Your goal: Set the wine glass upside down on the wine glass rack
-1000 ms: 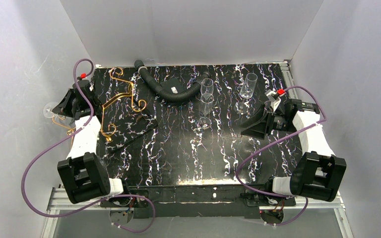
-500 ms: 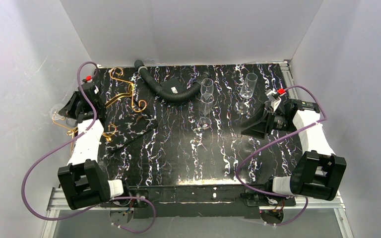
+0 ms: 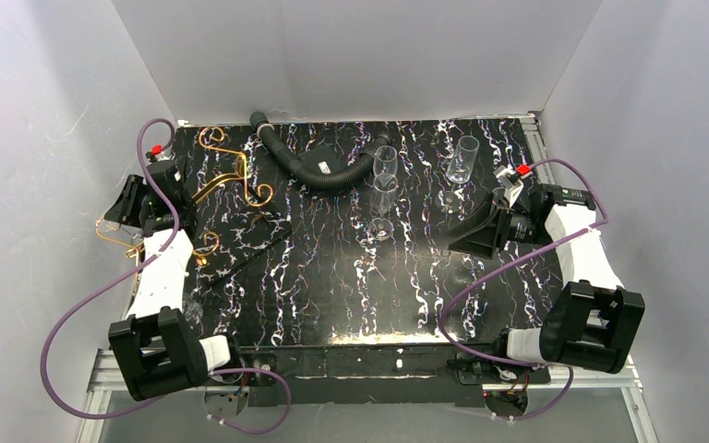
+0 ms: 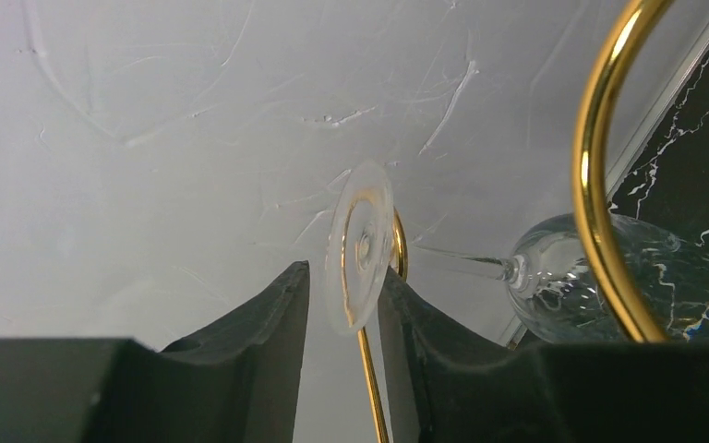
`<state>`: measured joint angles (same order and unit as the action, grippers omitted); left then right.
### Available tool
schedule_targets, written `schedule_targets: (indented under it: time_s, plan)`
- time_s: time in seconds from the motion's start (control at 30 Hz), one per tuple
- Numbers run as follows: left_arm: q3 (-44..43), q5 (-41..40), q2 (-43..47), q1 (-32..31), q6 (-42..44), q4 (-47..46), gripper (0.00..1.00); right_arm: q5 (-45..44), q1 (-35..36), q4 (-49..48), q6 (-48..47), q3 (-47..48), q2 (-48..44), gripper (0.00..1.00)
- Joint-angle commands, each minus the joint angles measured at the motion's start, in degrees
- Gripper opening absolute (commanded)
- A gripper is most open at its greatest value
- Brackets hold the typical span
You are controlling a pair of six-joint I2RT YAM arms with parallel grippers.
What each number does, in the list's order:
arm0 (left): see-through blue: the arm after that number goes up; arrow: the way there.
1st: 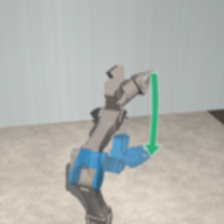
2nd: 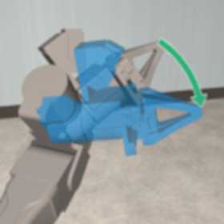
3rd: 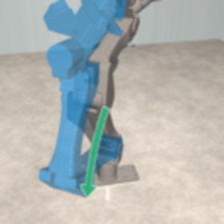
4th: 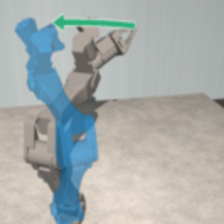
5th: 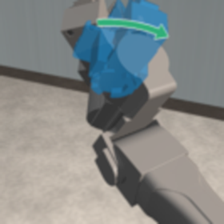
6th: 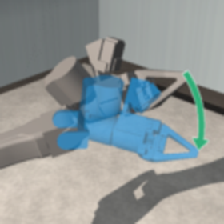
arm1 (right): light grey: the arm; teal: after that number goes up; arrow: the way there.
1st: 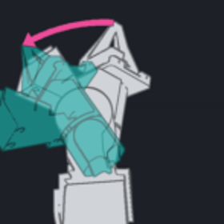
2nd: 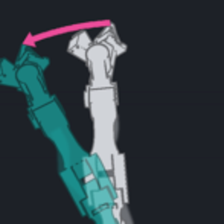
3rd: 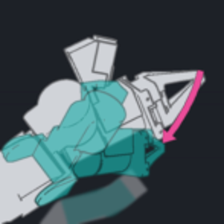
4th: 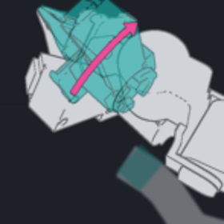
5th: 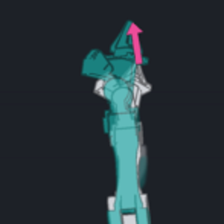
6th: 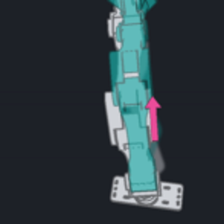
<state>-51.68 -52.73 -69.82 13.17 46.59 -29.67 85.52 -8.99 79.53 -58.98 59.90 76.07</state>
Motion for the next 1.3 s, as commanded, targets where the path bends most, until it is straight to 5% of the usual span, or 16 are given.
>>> schedule_targets:
  time_s: [0.0, 0.6, 1.27]
  plan:
    - [1.62, -2.93, 2.06, -0.25, -1.05, 3.68, 0.35, 1.72, -0.38, 0.9, -1.62, 2.15, -0.73, 0.84]
    - [-1.8, -0.96, 4.69, -0.36, -15.35, 20.91, 0.63, 1.68, -0.33, 1.0, -1.74, 2.24, -1.1, 0.84]
    - [-11.17, 6.94, 5.85, -0.69, -27.25, 37.43, 0.82, 1.63, -0.37, 0.98, -1.81, 2.24, -1.12, 0.84]
